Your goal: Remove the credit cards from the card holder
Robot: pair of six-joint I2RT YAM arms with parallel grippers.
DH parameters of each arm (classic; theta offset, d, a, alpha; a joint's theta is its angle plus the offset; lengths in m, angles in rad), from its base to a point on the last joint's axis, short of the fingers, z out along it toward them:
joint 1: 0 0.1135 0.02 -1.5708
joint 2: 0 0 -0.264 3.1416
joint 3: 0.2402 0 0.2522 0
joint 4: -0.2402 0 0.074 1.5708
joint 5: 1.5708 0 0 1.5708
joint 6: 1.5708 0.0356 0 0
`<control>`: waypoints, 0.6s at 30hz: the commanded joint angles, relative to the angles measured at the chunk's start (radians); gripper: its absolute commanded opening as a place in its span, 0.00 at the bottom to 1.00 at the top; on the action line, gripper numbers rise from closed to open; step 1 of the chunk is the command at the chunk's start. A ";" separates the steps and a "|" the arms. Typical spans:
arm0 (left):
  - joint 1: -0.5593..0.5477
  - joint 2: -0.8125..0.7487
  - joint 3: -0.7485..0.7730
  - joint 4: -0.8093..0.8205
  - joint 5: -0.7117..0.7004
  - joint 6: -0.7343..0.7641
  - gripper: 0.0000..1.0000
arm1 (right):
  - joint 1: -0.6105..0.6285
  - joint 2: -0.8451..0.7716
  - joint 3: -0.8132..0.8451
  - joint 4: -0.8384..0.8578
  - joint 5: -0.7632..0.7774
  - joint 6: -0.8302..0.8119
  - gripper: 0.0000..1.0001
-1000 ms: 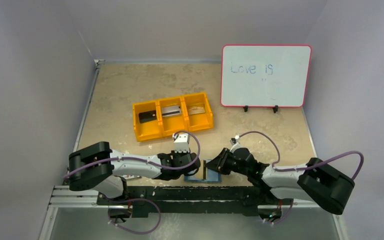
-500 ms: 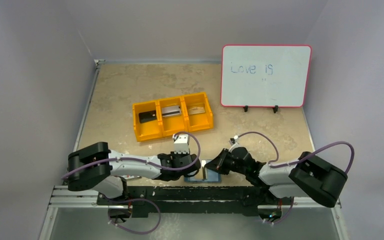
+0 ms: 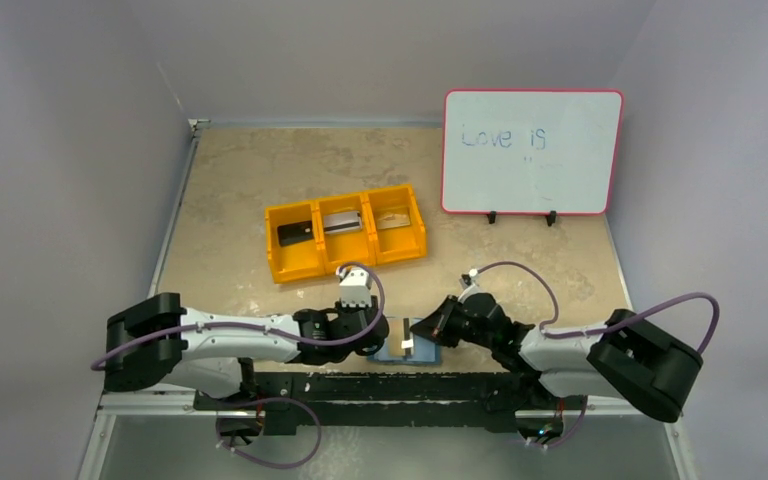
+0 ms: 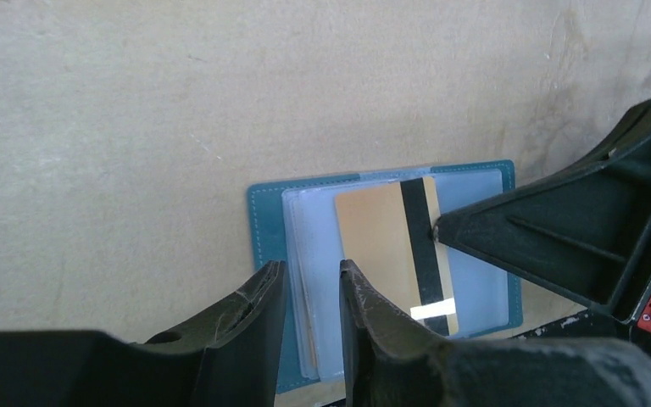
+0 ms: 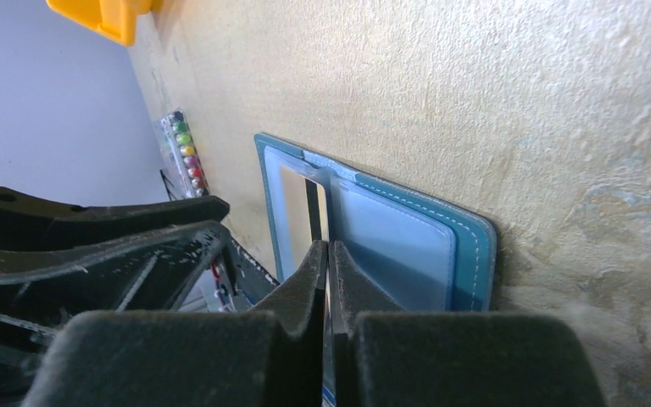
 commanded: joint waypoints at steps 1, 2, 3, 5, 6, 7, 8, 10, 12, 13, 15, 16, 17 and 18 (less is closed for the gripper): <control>-0.006 0.031 -0.021 0.179 0.091 0.065 0.29 | -0.002 -0.016 0.013 -0.011 0.032 -0.016 0.00; -0.006 0.049 -0.013 0.184 0.104 0.071 0.29 | -0.003 -0.018 0.013 -0.014 0.032 -0.016 0.00; -0.006 0.064 -0.005 0.189 0.116 0.079 0.29 | -0.002 -0.019 0.013 -0.016 0.033 -0.016 0.00; -0.006 0.090 0.004 0.199 0.139 0.087 0.28 | -0.002 -0.019 0.013 -0.017 0.033 -0.019 0.00; -0.006 0.102 0.007 0.204 0.148 0.089 0.26 | -0.002 -0.018 0.014 -0.018 0.032 -0.020 0.00; -0.006 0.114 0.012 0.194 0.145 0.084 0.26 | -0.003 -0.018 0.015 -0.019 0.030 -0.020 0.00; -0.006 0.127 0.027 0.151 0.123 0.069 0.24 | -0.002 -0.019 0.016 -0.022 0.030 -0.020 0.00; -0.018 0.157 0.069 -0.003 0.029 0.023 0.19 | -0.003 -0.024 0.014 -0.024 0.030 -0.020 0.00; -0.031 0.195 0.124 -0.100 -0.025 0.017 0.18 | -0.003 -0.030 0.008 -0.021 0.031 -0.018 0.00; -0.034 0.213 0.142 -0.128 -0.037 0.018 0.18 | -0.004 -0.032 0.006 -0.020 0.032 -0.018 0.00; -0.042 0.246 0.157 -0.129 -0.026 0.033 0.18 | -0.004 -0.037 0.004 -0.021 0.031 -0.016 0.00; -0.045 0.261 0.158 -0.117 -0.018 0.038 0.18 | -0.004 -0.039 0.005 -0.021 0.030 -0.017 0.00; -0.049 0.273 0.158 -0.102 -0.008 0.041 0.18 | -0.003 -0.040 0.005 -0.023 0.031 -0.016 0.00; -0.053 0.283 0.157 -0.091 0.005 0.041 0.18 | -0.003 -0.043 0.005 -0.026 0.032 -0.015 0.00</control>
